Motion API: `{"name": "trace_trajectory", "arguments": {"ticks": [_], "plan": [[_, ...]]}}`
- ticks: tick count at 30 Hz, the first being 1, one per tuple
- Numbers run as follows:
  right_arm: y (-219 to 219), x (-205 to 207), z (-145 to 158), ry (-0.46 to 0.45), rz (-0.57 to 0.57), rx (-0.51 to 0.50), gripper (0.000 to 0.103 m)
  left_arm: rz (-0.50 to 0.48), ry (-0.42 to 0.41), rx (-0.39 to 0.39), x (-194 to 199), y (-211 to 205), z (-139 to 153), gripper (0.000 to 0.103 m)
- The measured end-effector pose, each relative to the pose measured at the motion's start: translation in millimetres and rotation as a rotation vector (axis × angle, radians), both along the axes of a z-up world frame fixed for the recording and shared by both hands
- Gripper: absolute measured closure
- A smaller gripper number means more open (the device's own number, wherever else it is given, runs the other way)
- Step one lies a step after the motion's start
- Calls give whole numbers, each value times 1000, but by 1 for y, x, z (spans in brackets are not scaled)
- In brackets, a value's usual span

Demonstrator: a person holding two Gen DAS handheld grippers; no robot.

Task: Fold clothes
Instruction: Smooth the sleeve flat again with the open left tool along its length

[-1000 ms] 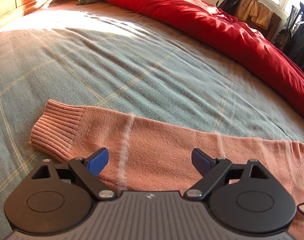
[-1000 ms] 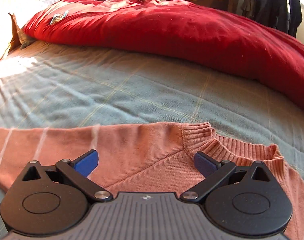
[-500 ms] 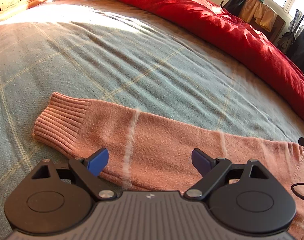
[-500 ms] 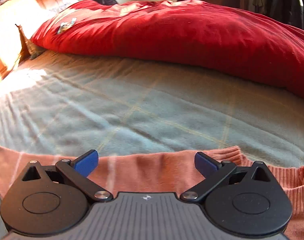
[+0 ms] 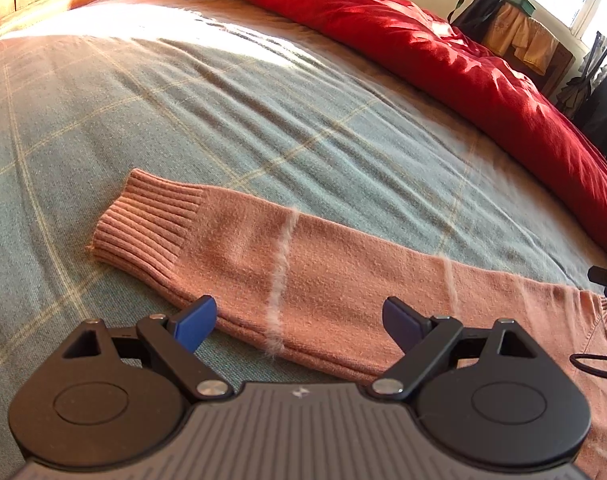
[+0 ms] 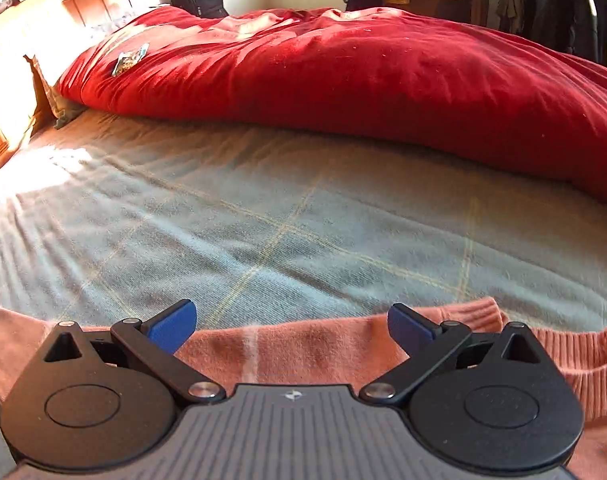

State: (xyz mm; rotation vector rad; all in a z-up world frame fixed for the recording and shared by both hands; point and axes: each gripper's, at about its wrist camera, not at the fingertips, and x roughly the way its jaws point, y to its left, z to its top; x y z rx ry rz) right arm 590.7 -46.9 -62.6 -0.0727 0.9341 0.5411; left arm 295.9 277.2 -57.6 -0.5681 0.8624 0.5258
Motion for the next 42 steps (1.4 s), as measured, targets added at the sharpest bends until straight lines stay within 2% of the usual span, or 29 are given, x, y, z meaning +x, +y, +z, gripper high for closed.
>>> {"name": "trace_trajectory", "arguments": {"ticks": [7, 10, 13, 16, 19, 22, 24, 28, 34, 38, 42], "plan": [[-17, 6, -26, 121, -92, -10, 0, -15, 12, -6, -4, -2, -3, 13], [-25, -25, 3, 100, -90, 42, 0, 10, 2, -12, -7, 1, -1, 13], [-40, -68, 22, 147, -115, 99, 0, 25, -5, -20, -7, 1, -2, 13], [-49, -114, 21, 184, -149, 97, 0, 13, -13, -35, -5, -3, -4, 13], [-46, -137, 1, 221, -156, 72, 0, -7, -12, -42, -5, -8, -5, 13], [-34, -142, -21, 222, -200, 58, 0, -19, -8, -37, -5, -10, -4, 13], [-21, -145, -13, 207, -187, 46, 0, -23, -13, -36, -6, -11, -2, 13], [-10, -159, 8, 175, -163, 108, 0, -25, -26, -31, -7, -10, 2, 13], [5, -155, -23, 221, -128, 57, 0, -41, -37, -32, -11, -12, 6, 13], [0, -166, 6, 259, -37, 204, 0, -27, -32, -15, -17, -8, 10, 13], [-19, -168, 22, 96, -169, 46, 0, -15, -34, -27, -18, -5, 9, 13]]}}
